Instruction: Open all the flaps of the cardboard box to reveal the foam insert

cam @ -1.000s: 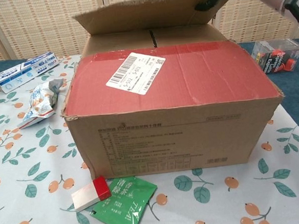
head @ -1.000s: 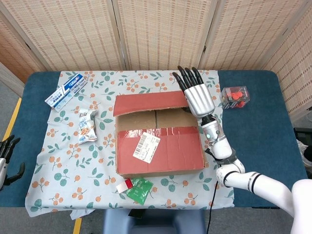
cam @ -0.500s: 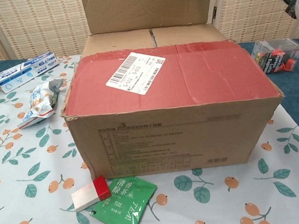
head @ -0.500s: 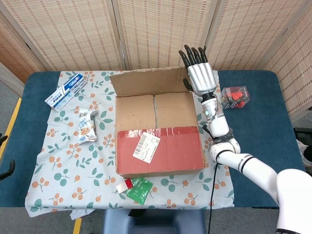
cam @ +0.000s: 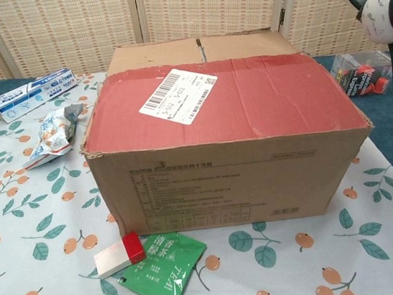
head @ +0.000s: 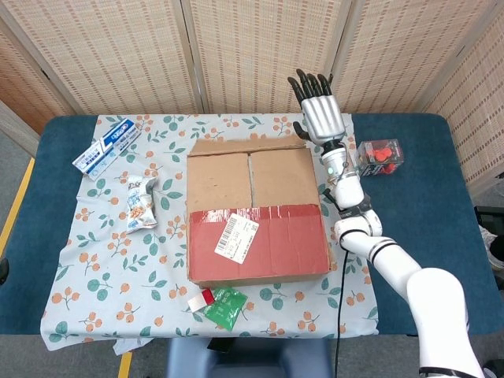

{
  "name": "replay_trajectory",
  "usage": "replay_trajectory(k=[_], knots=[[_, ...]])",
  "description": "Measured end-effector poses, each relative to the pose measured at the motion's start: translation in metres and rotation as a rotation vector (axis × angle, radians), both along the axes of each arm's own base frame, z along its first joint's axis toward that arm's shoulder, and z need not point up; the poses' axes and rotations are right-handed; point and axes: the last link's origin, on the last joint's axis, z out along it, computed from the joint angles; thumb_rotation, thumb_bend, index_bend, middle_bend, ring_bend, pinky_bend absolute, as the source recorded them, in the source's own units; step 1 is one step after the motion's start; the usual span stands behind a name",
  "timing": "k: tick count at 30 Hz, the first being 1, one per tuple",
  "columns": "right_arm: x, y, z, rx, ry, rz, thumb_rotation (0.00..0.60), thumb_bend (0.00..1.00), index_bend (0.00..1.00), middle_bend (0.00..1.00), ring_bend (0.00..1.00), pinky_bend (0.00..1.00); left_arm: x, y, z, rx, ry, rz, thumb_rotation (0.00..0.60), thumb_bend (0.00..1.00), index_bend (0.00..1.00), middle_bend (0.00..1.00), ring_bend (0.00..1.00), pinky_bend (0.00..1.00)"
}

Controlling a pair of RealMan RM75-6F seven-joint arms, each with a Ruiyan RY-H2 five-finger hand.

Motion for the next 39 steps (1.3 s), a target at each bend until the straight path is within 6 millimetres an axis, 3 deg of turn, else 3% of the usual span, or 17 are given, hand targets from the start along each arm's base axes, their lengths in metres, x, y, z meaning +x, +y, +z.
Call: replay_trajectory(k=[5, 10, 15, 19, 27, 39], knots=[[0.001, 0.022, 0.001, 0.139, -0.088, 0.024, 0.600, 0.41, 0.00, 0.00, 0.00, 0.00, 0.002, -0.001, 0.002, 0.016, -0.005, -0.021, 0.600, 0.56, 0.00, 0.00, 0.00, 0.00], [0.004, 0.068, 0.015, 0.339, -0.170, 0.036, 0.600, 0.41, 0.00, 0.00, 0.00, 0.00, 0.002, 0.000, 0.000, 0.010, 0.006, -0.021, 0.600, 0.56, 0.00, 0.00, 0.00, 0.00], [-0.008, 0.122, 0.046, 0.551, -0.226, -0.031, 0.600, 0.41, 0.00, 0.00, 0.00, 0.00, 0.003, 0.003, -0.001, 0.017, 0.019, -0.019, 0.600, 0.56, 0.00, 0.00, 0.00, 0.00], [-0.019, 0.148, 0.053, 0.695, -0.328, -0.123, 0.600, 0.41, 0.00, 0.00, 0.00, 0.00, 0.002, 0.005, -0.003, 0.011, 0.026, -0.018, 0.600, 0.56, 0.00, 0.00, 0.00, 0.00], [-0.038, 0.166, 0.047, 0.866, -0.592, -0.250, 0.600, 0.41, 0.00, 0.00, 0.00, 0.00, -0.001, 0.011, -0.006, -0.001, 0.037, 0.003, 0.600, 0.56, 0.00, 0.00, 0.00, 0.00], [-0.074, 0.160, 0.044, 0.990, -0.891, -0.269, 0.600, 0.41, 0.00, 0.00, 0.00, 0.03, -0.002, 0.012, -0.005, -0.001, 0.034, 0.010, 0.600, 0.56, 0.00, 0.00, 0.00, 0.00]])
